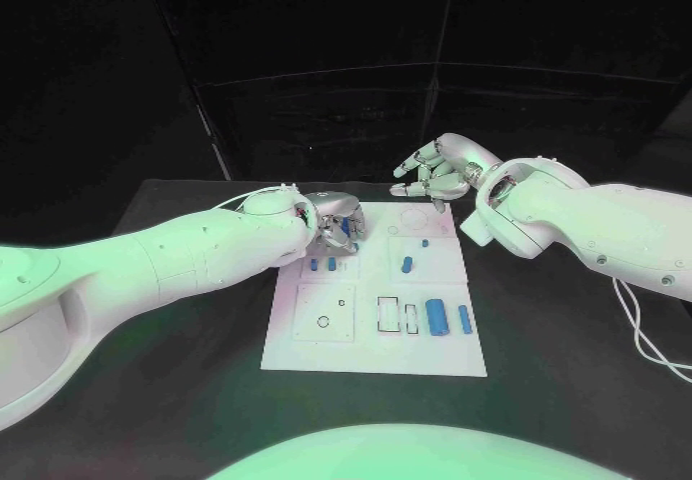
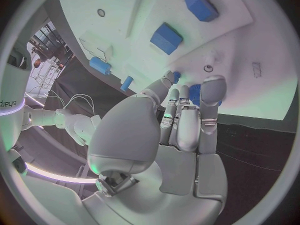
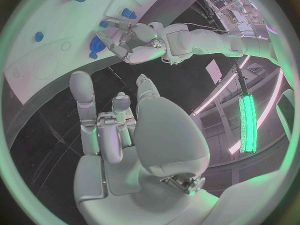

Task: Assemble the parts on the task board

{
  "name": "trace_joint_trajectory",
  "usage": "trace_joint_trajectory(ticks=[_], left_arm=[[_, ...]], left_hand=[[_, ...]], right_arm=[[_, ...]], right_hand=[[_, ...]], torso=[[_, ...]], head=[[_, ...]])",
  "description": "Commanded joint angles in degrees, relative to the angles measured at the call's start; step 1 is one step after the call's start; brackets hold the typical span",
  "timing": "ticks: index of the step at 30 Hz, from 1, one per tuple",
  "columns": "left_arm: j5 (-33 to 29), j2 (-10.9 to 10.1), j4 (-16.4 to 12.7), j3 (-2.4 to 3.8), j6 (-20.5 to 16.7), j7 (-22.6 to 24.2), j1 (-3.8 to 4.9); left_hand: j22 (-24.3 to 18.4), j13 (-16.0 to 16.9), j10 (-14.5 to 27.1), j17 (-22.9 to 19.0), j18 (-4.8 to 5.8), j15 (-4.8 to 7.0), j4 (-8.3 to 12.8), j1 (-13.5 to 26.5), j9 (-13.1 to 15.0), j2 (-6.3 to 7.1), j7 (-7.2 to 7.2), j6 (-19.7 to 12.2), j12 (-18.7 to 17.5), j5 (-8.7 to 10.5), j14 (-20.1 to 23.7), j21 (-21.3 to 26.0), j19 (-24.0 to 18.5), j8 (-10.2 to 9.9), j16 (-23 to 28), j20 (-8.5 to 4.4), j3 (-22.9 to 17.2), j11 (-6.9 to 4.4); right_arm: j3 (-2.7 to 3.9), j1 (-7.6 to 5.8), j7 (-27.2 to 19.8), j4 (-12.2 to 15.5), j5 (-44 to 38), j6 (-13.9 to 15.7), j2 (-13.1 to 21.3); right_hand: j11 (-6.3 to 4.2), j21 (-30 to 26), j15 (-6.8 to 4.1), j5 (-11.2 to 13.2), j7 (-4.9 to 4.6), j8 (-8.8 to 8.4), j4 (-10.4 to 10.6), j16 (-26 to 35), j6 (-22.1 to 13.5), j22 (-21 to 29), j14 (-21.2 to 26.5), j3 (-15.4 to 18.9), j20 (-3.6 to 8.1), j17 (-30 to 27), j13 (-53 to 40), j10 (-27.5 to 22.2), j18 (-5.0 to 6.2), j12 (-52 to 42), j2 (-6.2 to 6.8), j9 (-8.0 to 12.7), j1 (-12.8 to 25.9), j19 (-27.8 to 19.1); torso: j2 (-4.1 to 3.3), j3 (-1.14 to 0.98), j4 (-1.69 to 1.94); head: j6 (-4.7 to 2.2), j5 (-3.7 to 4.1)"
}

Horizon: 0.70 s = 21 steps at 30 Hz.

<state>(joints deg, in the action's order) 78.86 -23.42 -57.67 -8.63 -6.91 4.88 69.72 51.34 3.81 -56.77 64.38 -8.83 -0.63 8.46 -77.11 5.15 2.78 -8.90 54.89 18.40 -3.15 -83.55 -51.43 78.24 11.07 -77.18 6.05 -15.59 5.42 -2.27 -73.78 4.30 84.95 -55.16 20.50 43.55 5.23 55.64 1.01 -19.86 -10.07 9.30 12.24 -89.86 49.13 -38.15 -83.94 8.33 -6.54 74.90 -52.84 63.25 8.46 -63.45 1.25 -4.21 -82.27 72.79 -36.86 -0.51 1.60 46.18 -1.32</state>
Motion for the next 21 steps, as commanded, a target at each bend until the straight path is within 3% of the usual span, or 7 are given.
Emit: trace_joint_trajectory(ticks=[1,21], left_arm=[[0.7,0.3,0.4,-0.02,1.2,-0.4,-0.02],[1.9,1.0,1.1,-0.23,3.1,-0.8,-0.34]], left_hand=[[0.4,-0.1,-0.5,0.1,0.67,0.18,0.0,0.0,-0.1,-0.44,0.10,0.5,-0.3,0.26,-0.4,-0.4,0.6,-0.2,-0.3,0.00,-0.5,0.03],[4.4,-0.1,-3.6,-0.3,1.31,0.69,0.2,0.4,-0.3,-0.67,0.71,2.9,-1.2,0.26,-0.6,-4.3,1.6,-0.4,-0.7,-0.35,-2.6,-0.65]], right_arm=[[0.03,-0.10,-0.5,0.1,0.1,0.0,-0.1],[0.04,-0.10,-0.5,0.2,0.1,0.0,-0.2]], right_hand=[[-0.03,-0.4,-0.12,-0.4,-0.09,0.33,0.3,-0.1,-0.4,0.0,-6.1,-0.2,0.04,15.1,0.0,-0.3,0.57,-0.2,-0.18,0.0,-0.5,0.4],[-0.03,-0.4,-0.12,-0.4,-0.09,0.33,0.3,-0.1,-0.4,0.0,-6.1,-0.2,0.04,15.1,0.0,-0.3,0.57,-0.2,-0.18,0.0,-0.5,0.4]], torso=[[0.00,0.01,0.02],[0.03,0.03,0.00]], head=[[0.03,-0.12],[0.16,-0.08]])
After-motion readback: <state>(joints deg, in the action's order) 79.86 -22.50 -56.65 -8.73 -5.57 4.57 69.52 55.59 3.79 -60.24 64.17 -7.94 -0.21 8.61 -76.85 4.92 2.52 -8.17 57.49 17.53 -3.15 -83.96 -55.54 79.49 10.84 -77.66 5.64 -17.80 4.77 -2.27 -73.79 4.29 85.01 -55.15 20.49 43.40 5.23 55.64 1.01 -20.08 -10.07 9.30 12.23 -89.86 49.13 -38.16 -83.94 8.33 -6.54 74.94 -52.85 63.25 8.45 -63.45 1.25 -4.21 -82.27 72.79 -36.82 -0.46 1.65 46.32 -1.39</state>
